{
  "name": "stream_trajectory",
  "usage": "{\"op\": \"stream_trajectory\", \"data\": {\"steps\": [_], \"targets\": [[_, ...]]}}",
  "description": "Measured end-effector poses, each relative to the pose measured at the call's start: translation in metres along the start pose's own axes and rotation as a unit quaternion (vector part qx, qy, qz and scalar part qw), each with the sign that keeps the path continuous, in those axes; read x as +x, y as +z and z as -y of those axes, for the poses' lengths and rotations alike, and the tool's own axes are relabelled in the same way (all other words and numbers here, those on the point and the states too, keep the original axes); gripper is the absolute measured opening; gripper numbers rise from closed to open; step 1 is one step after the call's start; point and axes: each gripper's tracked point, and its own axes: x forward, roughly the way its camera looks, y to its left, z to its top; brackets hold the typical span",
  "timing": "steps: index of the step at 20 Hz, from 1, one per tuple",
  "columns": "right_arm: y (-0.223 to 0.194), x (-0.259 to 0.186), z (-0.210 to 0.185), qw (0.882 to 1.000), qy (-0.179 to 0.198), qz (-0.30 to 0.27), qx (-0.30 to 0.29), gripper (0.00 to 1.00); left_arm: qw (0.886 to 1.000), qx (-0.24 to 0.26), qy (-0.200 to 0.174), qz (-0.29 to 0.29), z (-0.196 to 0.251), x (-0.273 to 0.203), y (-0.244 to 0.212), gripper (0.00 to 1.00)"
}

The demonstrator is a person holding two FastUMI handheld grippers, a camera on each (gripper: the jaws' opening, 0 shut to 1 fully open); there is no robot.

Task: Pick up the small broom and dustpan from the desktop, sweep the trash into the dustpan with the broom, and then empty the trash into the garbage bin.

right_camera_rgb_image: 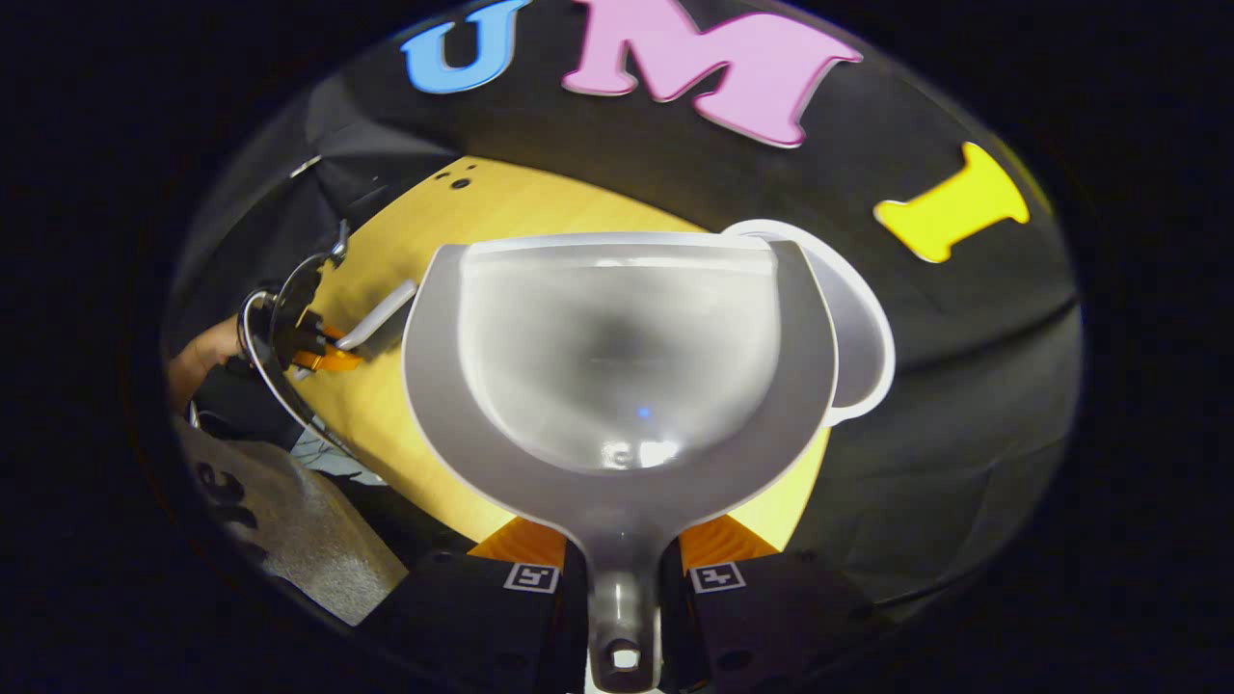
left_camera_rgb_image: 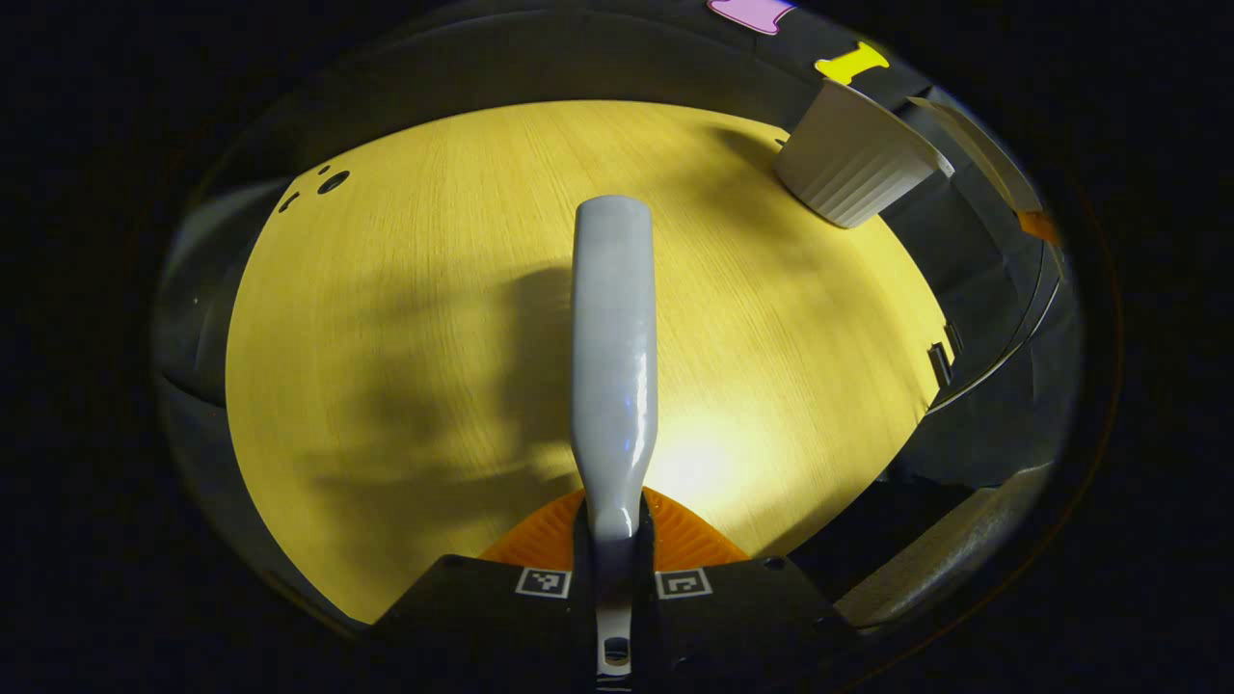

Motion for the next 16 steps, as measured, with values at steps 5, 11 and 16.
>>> {"op": "stream_trajectory", "data": {"steps": [5,11,16], "targets": [[-0.025,0.077,-0.076,0.998,0.048,-0.035,-0.014,0.34,0.999,-0.015,0.031,-0.017,0.0,0.011,-0.014,0.14],[-0.049,0.133,-0.092,0.996,0.054,-0.069,-0.017,0.34,0.997,-0.021,0.06,-0.035,0.001,0.022,-0.015,0.17],[-0.059,0.16,-0.101,0.995,0.054,-0.078,-0.011,0.34,0.996,-0.02,0.079,-0.035,0.009,0.021,-0.012,0.18]]}}
